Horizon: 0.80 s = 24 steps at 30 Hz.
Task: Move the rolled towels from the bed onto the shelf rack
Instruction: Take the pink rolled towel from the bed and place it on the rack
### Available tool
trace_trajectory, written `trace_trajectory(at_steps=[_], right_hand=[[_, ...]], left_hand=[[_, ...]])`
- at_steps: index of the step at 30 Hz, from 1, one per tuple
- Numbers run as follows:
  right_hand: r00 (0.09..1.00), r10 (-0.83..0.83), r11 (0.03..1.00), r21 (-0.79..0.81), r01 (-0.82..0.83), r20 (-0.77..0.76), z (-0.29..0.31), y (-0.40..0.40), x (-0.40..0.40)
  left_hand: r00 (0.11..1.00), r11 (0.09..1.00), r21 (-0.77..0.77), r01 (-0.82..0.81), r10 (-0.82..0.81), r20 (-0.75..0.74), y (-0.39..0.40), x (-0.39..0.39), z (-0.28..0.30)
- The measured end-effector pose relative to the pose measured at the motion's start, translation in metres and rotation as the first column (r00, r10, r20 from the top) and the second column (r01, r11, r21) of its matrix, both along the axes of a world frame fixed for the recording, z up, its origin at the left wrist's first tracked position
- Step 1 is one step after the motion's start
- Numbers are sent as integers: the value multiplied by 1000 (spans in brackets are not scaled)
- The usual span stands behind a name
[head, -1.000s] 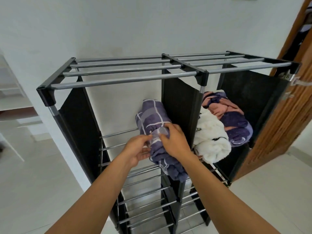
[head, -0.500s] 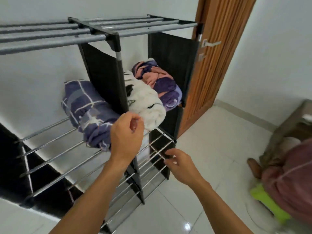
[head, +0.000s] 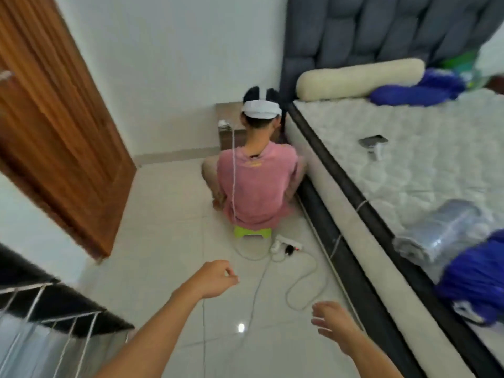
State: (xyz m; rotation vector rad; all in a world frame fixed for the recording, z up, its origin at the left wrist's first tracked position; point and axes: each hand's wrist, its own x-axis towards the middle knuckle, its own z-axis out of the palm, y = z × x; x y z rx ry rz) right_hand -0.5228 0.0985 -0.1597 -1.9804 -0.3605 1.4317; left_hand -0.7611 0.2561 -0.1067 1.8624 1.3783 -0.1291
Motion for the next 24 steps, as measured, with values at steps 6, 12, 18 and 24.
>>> trace_trajectory(at_steps=[6,12,18,24], right_hand=[[879,-476,878,55,475,-4,0,-105,144],[575,-817,568,118,815,-44,2,-190,221],[256,-966,252,99,963,-31,0,-232,263],[71,-997,75,165,983,31,9,-249,303]], left_hand=[[925,923,-72,378,-374,66,-40,228,-15],[783,759,-194,621,-593,186,-101,396,-21],[748,599,-464,653,-604,273,-151,516,-35],[780,509,-668,543,-599,178,-193,591,-49]])
